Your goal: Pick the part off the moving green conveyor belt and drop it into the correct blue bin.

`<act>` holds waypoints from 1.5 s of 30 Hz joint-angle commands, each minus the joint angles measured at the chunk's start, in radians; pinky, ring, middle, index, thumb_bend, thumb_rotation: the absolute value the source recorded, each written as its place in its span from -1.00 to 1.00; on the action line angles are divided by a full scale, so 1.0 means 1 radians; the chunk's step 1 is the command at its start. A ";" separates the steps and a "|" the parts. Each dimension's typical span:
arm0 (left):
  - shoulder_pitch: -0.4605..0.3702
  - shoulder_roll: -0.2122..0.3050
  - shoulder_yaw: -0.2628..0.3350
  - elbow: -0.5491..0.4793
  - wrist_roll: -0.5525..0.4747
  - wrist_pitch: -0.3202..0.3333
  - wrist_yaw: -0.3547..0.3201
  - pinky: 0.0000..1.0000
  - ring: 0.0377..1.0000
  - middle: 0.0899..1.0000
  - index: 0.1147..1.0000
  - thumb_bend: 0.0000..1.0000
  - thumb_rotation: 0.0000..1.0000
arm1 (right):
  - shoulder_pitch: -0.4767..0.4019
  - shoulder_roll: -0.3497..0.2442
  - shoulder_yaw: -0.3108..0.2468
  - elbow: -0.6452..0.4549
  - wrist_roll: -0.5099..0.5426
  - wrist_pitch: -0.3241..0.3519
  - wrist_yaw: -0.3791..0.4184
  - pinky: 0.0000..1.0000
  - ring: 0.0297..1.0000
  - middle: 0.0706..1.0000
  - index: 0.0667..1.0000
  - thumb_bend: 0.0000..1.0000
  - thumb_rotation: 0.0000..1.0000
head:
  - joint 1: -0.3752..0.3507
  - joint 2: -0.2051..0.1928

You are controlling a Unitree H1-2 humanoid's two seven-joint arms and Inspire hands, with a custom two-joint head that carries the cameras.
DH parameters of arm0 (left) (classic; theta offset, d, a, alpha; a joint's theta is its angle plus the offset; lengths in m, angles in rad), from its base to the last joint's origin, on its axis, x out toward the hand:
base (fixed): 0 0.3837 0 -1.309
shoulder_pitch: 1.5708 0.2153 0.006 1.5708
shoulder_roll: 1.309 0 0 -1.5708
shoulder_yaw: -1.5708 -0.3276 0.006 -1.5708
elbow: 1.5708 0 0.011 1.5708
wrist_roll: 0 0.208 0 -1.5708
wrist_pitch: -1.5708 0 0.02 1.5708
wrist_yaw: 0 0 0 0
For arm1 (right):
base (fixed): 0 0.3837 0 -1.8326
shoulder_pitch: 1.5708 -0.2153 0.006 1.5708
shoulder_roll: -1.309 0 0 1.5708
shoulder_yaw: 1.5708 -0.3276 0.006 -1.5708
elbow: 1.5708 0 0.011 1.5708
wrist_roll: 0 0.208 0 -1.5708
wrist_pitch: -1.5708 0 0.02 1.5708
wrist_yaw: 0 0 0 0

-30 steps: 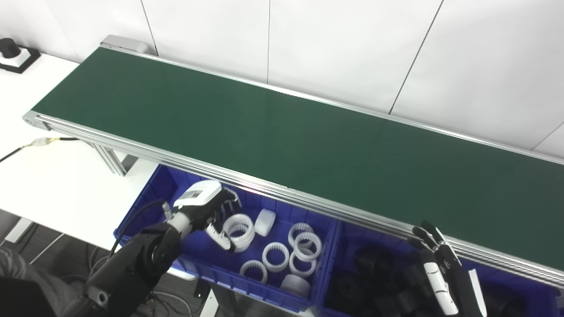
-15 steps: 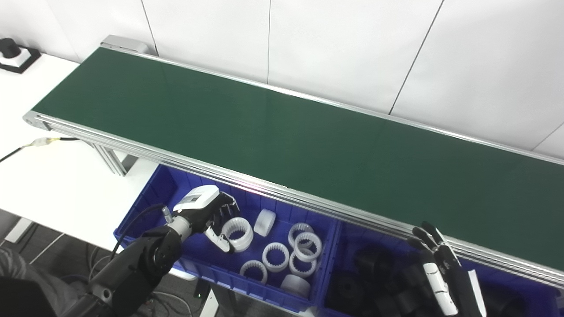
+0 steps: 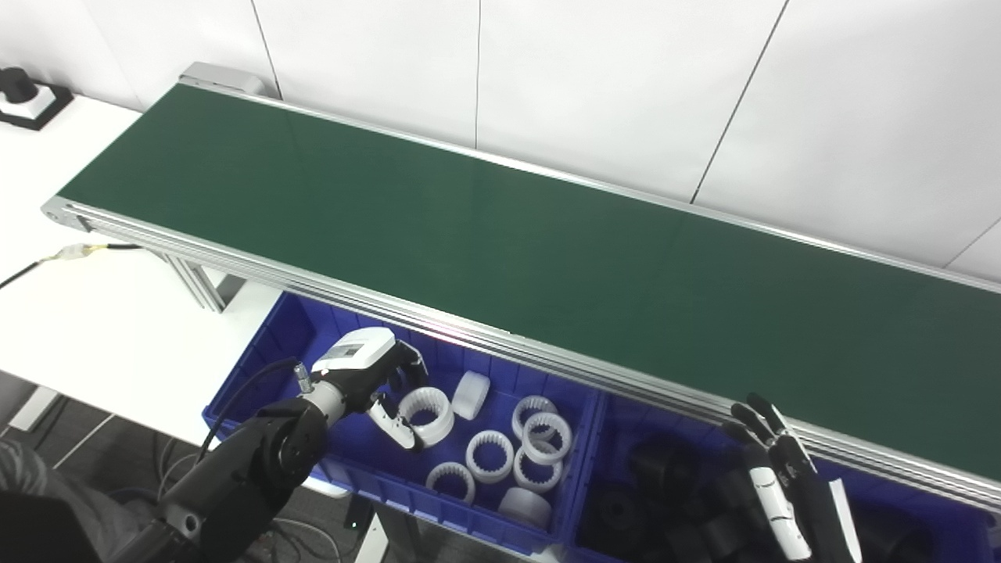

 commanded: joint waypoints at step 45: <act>0.032 -0.267 0.083 -0.197 -0.604 -0.213 -0.102 0.35 0.48 0.57 0.58 0.65 0.38 | -0.004 0.046 0.029 0.033 -0.065 -0.077 -0.024 0.46 0.60 0.68 0.76 0.05 0.45 | -0.234 -0.055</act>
